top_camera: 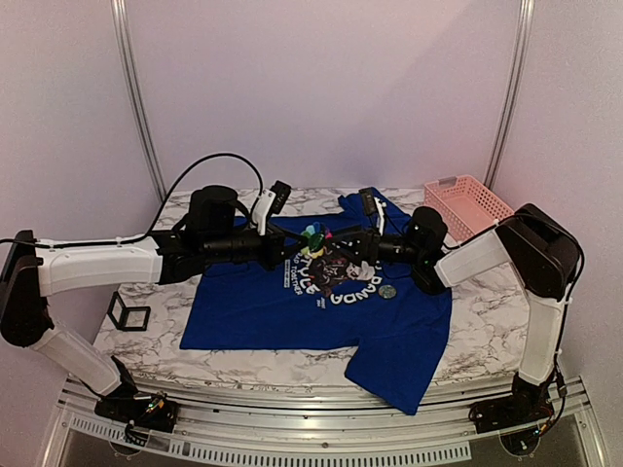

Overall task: Pin the brooch onto the clothing
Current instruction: Pass from the left arm to the right

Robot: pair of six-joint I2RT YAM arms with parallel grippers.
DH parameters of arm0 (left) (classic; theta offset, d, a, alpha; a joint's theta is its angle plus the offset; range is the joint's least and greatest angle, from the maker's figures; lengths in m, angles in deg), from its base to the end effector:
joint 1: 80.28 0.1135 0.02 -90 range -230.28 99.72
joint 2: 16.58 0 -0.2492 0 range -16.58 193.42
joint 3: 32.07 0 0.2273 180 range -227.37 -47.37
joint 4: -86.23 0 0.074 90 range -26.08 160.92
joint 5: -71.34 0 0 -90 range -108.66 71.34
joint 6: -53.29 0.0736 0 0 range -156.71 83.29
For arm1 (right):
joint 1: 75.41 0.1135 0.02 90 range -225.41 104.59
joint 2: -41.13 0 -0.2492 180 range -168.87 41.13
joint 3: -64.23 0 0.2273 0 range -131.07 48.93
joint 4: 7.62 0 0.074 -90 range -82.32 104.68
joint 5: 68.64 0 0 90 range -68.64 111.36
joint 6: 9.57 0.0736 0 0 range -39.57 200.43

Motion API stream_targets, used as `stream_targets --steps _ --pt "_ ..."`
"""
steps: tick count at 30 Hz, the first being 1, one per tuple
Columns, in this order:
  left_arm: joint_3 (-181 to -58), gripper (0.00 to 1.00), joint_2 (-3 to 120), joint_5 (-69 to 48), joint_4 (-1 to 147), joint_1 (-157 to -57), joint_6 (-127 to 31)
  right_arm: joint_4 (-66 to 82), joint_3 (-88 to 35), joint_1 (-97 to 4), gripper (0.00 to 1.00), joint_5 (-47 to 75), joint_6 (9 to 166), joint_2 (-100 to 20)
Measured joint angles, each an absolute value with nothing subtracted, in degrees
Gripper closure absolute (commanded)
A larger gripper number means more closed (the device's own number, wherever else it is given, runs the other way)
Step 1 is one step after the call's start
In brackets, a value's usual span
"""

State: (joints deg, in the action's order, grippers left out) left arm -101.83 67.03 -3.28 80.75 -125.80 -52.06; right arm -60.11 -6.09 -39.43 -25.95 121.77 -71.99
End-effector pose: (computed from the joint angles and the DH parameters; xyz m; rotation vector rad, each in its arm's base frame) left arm 0.2311 -0.2632 0.2588 0.7085 1.8897 -0.9554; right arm 0.2974 0.2828 0.2091 -0.7100 1.5396 1.6288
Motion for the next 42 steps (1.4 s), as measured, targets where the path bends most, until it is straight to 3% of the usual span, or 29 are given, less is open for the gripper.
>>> stream_targets --steps 8,16,28,32,36,42 --pt "-101.8 1.0 67.0 -2.6 81.5 -125.8 -52.8 -60.1 -8.0 -39.4 0.34 -26.8 122.8 -73.7" --pt "-101.8 1.0 67.0 -2.6 82.0 -125.8 -52.9 -60.3 -9.0 -39.2 0.26 -28.3 123.5 -74.1" --pt "-101.8 1.0 67.0 -2.4 82.2 -125.8 -52.9 -59.4 -10.6 -38.7 0.54 -28.8 122.6 -74.2" --pt "-101.8 1.0 67.0 -2.4 82.2 -125.8 -52.9 -59.3 -10.6 -38.7 0.74 -28.9 122.8 -74.2" --pt "-101.8 1.0 67.0 -2.3 82.3 -125.8 -52.9 -59.2 -10.6 -38.7 0.72 -29.4 122.6 -74.3" --pt "-101.7 1.0 67.1 -0.7 83.2 -125.8 -54.2 -60.7 -10.6 -38.7 0.59 -31.3 122.7 -74.3"
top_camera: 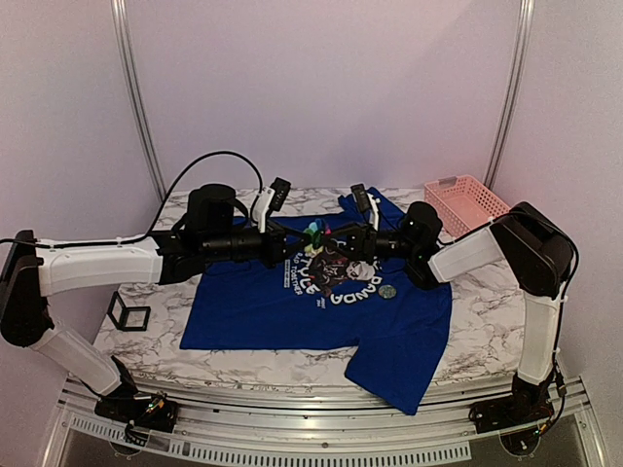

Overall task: Pin the brooch onto the clothing
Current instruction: Pass from the left arm to the right

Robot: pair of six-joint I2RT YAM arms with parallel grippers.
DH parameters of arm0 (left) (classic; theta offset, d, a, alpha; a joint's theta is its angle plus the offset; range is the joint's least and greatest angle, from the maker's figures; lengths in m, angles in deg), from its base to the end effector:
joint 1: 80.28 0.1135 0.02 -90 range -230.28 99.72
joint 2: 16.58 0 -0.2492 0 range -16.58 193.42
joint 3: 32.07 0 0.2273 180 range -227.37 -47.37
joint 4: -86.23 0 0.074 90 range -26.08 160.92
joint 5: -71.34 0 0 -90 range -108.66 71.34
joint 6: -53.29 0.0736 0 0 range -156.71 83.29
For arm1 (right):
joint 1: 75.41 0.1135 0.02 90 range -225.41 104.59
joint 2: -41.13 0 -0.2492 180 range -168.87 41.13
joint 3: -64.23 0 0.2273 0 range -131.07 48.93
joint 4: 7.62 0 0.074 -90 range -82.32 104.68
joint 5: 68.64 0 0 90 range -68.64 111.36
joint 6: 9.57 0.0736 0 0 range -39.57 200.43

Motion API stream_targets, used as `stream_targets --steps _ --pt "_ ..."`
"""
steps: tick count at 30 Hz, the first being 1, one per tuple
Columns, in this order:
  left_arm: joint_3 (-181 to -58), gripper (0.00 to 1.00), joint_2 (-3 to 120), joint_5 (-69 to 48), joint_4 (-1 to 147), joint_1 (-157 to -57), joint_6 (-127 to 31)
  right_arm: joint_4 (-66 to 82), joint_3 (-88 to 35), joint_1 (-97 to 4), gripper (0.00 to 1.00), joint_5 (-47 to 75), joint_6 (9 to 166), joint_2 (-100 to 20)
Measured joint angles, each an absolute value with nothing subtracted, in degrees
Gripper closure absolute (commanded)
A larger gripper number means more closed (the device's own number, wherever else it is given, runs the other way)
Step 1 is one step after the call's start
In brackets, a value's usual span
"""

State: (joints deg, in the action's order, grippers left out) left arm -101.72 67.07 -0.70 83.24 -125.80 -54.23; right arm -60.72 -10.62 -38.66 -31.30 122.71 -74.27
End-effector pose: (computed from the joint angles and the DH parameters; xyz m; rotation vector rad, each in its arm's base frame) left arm 0.2295 -0.2661 0.2641 0.7023 1.8616 -1.0308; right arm 0.2978 0.2954 0.2166 -0.8201 1.4847 1.6964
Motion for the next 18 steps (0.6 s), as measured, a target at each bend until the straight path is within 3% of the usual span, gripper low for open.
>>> stream_targets --steps 3,9,14,18 --pt "-101.4 1.0 67.1 0.8 84.8 -125.6 -55.9 -62.2 -10.6 -38.7 0.51 -32.5 122.9 -74.3" --pt "-100.8 1.0 68.1 5.2 87.2 -124.7 -58.5 -63.7 -9.5 -38.7 0.48 -34.0 122.8 -74.3" --pt "-100.5 1.0 68.4 7.8 88.8 -124.2 -60.8 -64.7 -9.4 -38.7 0.7 -35.2 122.1 -74.2" --pt "-100.3 1.0 68.6 8.4 89.6 -124.1 -61.7 -65.5 -9.5 -38.7 0.72 -36.4 122.2 -74.2"
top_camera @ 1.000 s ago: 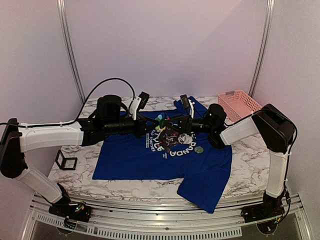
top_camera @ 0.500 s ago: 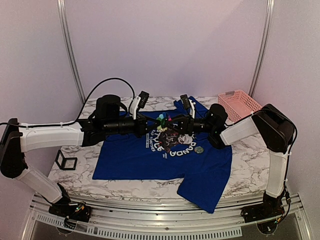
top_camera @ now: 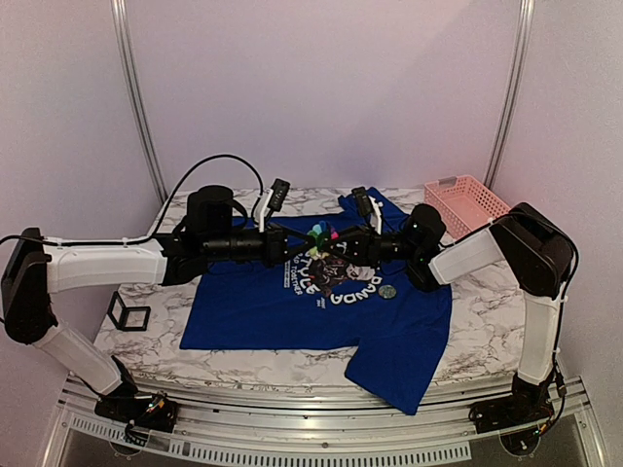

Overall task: Pin the brooch onto the clothing
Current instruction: Pass from the left arm to the right

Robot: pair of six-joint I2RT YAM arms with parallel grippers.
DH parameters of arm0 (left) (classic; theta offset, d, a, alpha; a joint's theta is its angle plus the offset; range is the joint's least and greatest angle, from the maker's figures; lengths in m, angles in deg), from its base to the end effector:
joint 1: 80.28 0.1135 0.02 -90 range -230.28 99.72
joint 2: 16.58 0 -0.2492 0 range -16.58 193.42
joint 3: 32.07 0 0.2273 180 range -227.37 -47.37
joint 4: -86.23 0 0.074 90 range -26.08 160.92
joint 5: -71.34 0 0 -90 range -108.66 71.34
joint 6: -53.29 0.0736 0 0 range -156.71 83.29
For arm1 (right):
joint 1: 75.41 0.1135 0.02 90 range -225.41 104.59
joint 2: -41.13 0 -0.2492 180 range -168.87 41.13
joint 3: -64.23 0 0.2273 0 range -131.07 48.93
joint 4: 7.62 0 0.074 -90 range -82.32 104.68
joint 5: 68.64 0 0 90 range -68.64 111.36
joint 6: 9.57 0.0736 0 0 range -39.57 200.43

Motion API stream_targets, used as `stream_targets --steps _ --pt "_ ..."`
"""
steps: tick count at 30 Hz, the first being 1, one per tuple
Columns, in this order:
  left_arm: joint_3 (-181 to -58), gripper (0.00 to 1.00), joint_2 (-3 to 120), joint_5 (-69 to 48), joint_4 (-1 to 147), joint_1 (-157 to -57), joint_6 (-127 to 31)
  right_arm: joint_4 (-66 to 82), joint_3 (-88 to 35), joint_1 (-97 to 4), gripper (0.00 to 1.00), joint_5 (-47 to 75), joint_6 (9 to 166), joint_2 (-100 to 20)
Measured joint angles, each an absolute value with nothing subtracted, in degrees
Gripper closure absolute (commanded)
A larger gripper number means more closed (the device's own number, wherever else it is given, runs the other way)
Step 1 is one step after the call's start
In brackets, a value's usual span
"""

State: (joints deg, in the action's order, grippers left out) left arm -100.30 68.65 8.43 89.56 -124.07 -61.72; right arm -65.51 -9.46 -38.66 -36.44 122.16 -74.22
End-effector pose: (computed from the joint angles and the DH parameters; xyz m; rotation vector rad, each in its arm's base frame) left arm 0.2311 -0.2679 0.2624 0.6793 1.8552 -1.2478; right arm 0.2874 0.2924 0.2193 -0.9372 1.3974 1.7220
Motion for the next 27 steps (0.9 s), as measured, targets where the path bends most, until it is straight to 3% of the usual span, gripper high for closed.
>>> stream_targets --steps 9,16,22,26,27 --pt "-100.0 1.0 69.0 9.5 89.9 -124.1 -62.1 -67.3 -9.5 -38.7 0.75 -37.6 123.9 -74.2" --pt "-99.5 1.0 69.0 9.3 90.5 -123.9 -63.1 -68.3 -9.5 -38.7 0.99 -39.7 125.9 -74.2" --pt "-99.3 0.98 69.3 9.2 91.0 -123.7 -63.4 -68.5 -9.5 -38.8 1.0 -40.1 127.6 -74.2" --pt "-99.3 0.51 69.4 8.4 90.5 -123.6 -61.4 -68.6 -8.7 -39.1 1.0 -39.3 128.2 -74.2" --pt "-99.3 0.47 69.4 8.0 90.0 -123.5 -60.3 -68.7 -8.0 -39.3 1.0 -38.7 128.3 -74.2"
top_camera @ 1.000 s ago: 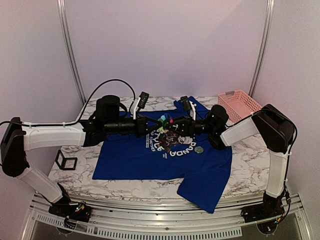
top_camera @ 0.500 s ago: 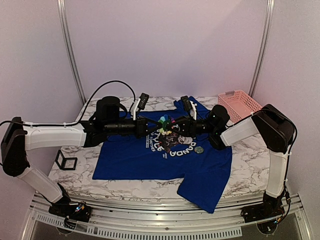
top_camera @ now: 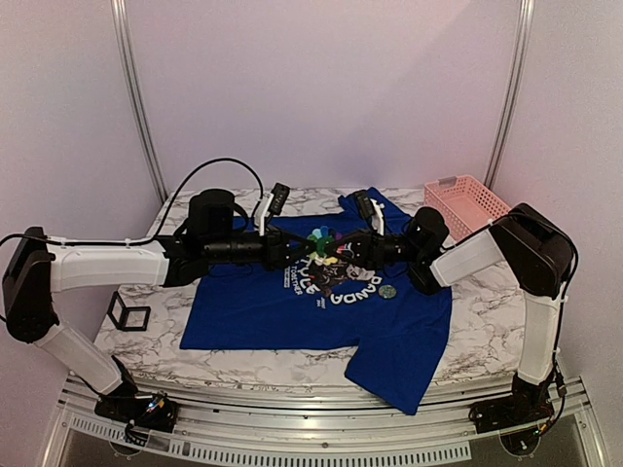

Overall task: Pin the brooch onto the clothing
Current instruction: Pass from the left arm to the right, then pick up the clothing with brooches at the center of the board.

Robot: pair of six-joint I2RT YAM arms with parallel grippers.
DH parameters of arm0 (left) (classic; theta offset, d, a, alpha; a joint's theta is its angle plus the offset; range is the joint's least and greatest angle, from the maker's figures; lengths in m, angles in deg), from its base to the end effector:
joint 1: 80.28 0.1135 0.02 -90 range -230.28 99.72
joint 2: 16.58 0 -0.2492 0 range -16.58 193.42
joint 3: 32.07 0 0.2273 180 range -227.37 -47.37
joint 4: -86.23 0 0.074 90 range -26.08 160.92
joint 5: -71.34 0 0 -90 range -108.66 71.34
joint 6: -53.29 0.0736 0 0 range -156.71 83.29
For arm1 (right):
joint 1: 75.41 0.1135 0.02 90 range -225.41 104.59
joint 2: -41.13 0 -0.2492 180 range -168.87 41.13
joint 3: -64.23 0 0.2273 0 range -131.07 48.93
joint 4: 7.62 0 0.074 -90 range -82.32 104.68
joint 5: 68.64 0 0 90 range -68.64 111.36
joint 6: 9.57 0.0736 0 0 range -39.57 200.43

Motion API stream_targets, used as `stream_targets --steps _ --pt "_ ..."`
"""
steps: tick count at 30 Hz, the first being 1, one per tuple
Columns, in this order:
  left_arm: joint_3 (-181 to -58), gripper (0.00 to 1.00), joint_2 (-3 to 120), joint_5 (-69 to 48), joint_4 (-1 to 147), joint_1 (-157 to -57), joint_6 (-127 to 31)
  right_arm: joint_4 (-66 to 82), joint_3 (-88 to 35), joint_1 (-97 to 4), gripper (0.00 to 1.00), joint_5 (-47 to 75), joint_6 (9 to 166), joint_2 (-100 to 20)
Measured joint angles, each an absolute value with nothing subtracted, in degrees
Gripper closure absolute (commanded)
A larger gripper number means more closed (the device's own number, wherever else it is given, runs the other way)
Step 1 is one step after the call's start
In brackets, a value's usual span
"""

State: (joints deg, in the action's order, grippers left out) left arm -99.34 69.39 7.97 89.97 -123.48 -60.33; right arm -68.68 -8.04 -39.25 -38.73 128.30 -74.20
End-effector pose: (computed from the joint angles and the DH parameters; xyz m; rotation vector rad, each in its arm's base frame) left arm 0.2346 -0.2656 0.2531 0.6835 1.8688 -1.2146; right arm 0.2837 0.2863 0.2178 -0.9211 1.4366 1.8037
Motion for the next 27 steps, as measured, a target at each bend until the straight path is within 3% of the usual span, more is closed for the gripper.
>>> stream_targets --steps 4,16,27 --pt "-99.4 0.41 69.4 5.6 85.5 -122.8 -52.5 -66.0 -4.5 -40.7 1.0 -35.2 128.3 -73.3" --pt "-103.4 0.43 80.3 -3.5 57.5 -119.9 -6.6 -43.1 -1.1 -49.2 1.0 -19.3 123.9 -67.1" --pt "-96.7 0.39 78.7 -8.9 57.9 -118.0 17.0 -35.4 3.7 -55.4 1.0 -16.9 122.9 -66.1"
